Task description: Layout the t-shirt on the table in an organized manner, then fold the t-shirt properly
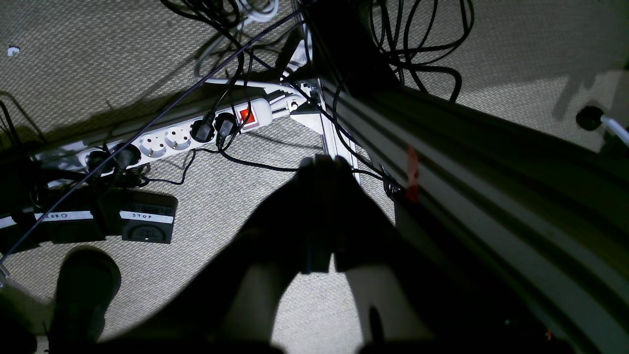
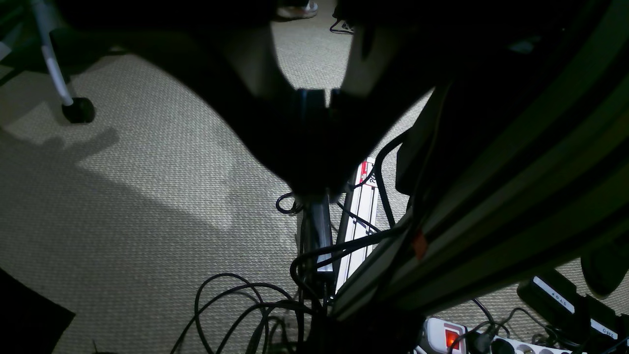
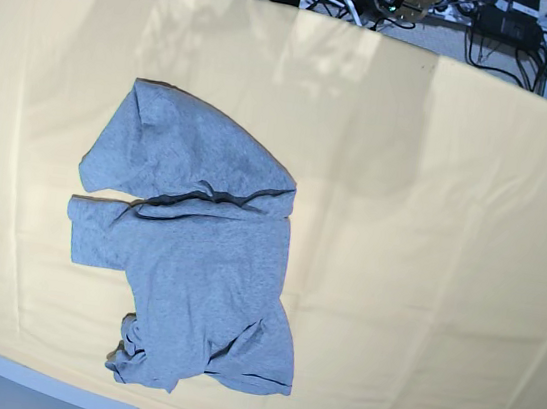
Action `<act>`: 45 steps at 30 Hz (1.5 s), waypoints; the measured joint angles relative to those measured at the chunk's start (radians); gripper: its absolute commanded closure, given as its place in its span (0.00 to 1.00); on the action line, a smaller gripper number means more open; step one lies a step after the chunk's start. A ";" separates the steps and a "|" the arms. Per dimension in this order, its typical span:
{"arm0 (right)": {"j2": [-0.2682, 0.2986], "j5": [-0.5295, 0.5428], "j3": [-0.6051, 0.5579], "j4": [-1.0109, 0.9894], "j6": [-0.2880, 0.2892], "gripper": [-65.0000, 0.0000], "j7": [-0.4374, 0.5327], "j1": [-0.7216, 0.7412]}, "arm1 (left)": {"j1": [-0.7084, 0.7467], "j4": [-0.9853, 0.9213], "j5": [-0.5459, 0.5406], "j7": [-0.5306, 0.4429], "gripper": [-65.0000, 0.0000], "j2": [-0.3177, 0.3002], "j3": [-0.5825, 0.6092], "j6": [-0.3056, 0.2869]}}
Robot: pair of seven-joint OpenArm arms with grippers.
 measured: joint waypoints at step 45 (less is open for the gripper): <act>0.254 0.166 0.002 1.961 0.087 1.00 -0.631 -1.230 | 1.064 1.753 -0.308 0.661 1.00 -0.420 -0.554 -0.105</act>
